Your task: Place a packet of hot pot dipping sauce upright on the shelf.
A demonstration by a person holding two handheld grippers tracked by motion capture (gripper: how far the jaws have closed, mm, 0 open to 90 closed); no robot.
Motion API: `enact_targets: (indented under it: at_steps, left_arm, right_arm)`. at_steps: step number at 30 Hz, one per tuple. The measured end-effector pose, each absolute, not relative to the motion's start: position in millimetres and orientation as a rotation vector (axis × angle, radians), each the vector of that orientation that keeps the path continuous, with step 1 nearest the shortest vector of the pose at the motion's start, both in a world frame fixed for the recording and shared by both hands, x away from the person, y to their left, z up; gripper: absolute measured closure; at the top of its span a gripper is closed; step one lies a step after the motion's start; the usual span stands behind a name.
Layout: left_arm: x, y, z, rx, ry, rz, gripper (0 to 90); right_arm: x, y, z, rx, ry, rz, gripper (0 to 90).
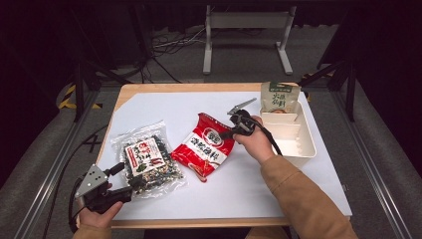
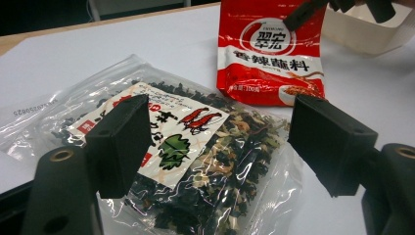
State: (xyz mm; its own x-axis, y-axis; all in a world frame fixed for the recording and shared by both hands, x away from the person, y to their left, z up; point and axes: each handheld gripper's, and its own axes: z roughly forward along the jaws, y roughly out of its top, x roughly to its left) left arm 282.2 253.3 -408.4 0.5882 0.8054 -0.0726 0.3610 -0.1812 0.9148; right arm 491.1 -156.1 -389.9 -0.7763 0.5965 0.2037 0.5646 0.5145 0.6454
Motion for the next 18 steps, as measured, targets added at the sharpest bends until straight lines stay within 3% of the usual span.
enact_targets:
  at_steps: [18]
  left_arm:
    - [281.7, 253.4, -408.0, 1.775, 0.959, 0.536, 24.2]
  right_arm:
    - [459.4, -148.2, -322.2, 0.818, 2.625, 1.291, 88.6]
